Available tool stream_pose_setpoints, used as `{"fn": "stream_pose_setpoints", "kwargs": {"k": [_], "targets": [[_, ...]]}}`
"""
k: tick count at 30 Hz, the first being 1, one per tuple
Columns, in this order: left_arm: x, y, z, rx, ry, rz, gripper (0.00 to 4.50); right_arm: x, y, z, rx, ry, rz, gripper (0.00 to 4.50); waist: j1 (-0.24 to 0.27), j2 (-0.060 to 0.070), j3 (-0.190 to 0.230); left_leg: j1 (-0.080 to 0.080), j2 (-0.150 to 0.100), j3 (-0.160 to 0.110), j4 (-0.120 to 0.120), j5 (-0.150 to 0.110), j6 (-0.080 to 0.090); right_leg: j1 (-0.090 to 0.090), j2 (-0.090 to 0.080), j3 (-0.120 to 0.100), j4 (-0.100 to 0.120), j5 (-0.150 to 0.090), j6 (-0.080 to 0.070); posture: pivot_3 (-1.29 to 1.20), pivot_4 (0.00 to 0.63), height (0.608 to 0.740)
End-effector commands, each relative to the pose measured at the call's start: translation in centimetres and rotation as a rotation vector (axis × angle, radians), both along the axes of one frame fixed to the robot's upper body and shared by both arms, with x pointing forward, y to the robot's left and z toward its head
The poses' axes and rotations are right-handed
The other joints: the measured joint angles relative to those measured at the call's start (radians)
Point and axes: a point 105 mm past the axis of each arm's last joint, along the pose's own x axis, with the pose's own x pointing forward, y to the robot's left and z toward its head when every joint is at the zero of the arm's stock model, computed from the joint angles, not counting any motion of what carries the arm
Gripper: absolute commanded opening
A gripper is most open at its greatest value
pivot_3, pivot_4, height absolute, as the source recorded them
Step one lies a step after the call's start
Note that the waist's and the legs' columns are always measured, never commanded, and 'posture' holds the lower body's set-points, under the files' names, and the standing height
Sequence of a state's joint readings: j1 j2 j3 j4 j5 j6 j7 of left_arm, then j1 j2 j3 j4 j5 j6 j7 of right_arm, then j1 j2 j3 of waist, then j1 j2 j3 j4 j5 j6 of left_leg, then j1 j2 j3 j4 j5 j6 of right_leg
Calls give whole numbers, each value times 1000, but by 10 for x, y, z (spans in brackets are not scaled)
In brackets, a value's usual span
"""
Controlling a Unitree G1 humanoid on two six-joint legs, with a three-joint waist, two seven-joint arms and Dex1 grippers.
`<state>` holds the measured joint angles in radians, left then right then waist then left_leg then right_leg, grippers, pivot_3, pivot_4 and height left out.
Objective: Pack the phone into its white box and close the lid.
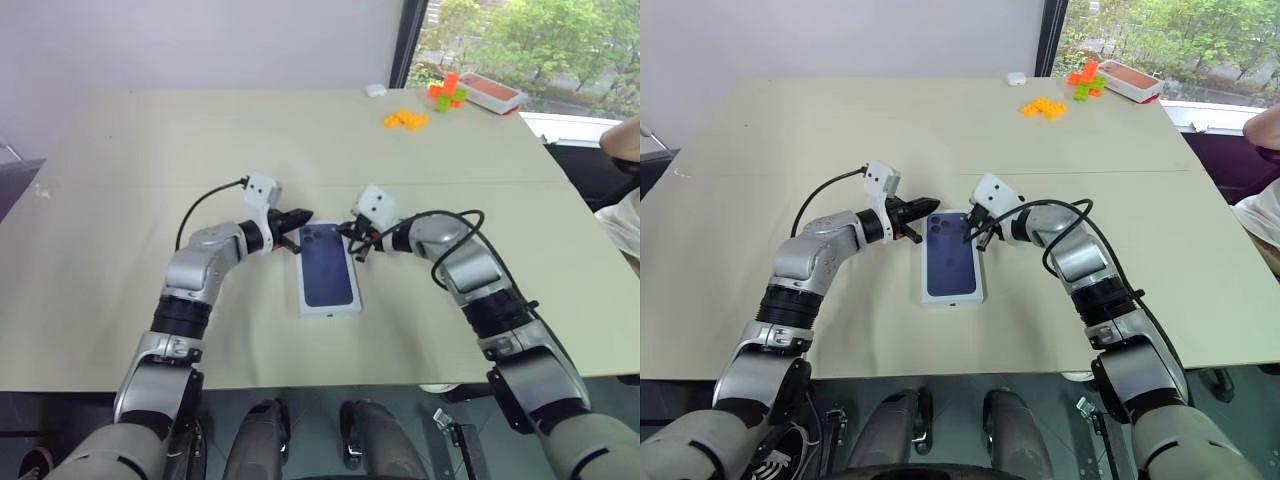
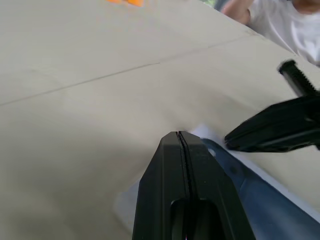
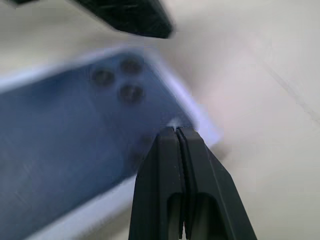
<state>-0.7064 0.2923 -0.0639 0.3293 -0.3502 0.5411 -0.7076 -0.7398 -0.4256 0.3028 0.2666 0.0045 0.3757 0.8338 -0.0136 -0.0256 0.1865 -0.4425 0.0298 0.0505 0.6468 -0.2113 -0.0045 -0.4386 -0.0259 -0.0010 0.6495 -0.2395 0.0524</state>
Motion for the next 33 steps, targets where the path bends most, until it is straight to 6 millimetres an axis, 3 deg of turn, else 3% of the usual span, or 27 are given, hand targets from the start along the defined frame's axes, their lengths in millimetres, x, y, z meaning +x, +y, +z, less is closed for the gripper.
{"fn": "stream_pose_setpoints", "kwargs": {"k": [1, 4, 6, 8, 11, 14, 21, 25, 28, 33], "targets": [[-6, 2, 1, 25, -21, -50, 0, -10, -1, -4, -29, 33, 47, 63, -2, 0, 0, 0, 0, 0, 0, 0, 0, 0, 0, 0, 0, 0, 0, 0, 150, 740], [-18, 19, -17, 119, 14, -100, 0, -34, -9, -13, -57, 120, 125, 63, -4, 0, 0, 2, 1, 0, 0, 0, 0, 1, 1, -1, 1, 0, 0, 0, 150, 740], [-23, 24, -19, 129, 20, -122, 0, -35, -12, -9, -53, 111, 122, 63, -3, 0, 0, 4, 1, 0, 0, 0, 0, 3, 1, -1, 1, 0, -1, 0, 150, 740], [-19, 31, -5, 98, -45, -81, 0, -30, -12, 2, 8, 108, 87, 63, -1, 0, 0, 9, 1, 0, 0, 0, 0, 8, 0, -1, 0, -3, -5, 0, 150, 740], [-8, 50, 34, -19, -151, 31, 0, -20, -16, 24, 139, 98, 22, 63, 0, -1, 0, 10, 1, 0, 1, 0, 0, 9, -1, 0, 0, -2, -7, 0, 150, 740], [-15, 76, 52, -30, -199, 71, 0, -17, -29, 35, 220, 126, -13, 63, -1, 0, 0, 10, 1, 0, 2, 0, -1, 9, -2, 1, 0, -1, -8, 0, 150, 740], [-41, 136, 49, 24, -168, 129, 0, -19, -64, 40, 197, 104, -19, 63, -1, 0, 0, 10, 1, 1, -3, 0, -1, 8, -3, 1, -2, -2, -6, 0, 150, 740], [-53, 154, 45, 59, -161, 151, 0, -19, -78, 41, 182, 96, -15, 63, 1, 0, 0, 8, 1, 1, -3, 0, -1, 6, -3, 0, -2, -2, -7, 0, 150, 740], [-70, 178, 38, 107, -131, 189, 866, -19, -95, 50, 220, 92, -41, 940, -1, 1, 1, 7, 1, 1, -2, 0, -1, 6, -4, 1, -3, -2, -7, 0, 150, 740], [-81, 199, 42, 152, -141, 236, 3272, -22, -111, 52, 220, 87, -54, 3426, -1, 1, 1, 6, 2, 1, -3, 0, -2, 3, -6, 1, -3, -2, -8, 0, 150, 740]]}}
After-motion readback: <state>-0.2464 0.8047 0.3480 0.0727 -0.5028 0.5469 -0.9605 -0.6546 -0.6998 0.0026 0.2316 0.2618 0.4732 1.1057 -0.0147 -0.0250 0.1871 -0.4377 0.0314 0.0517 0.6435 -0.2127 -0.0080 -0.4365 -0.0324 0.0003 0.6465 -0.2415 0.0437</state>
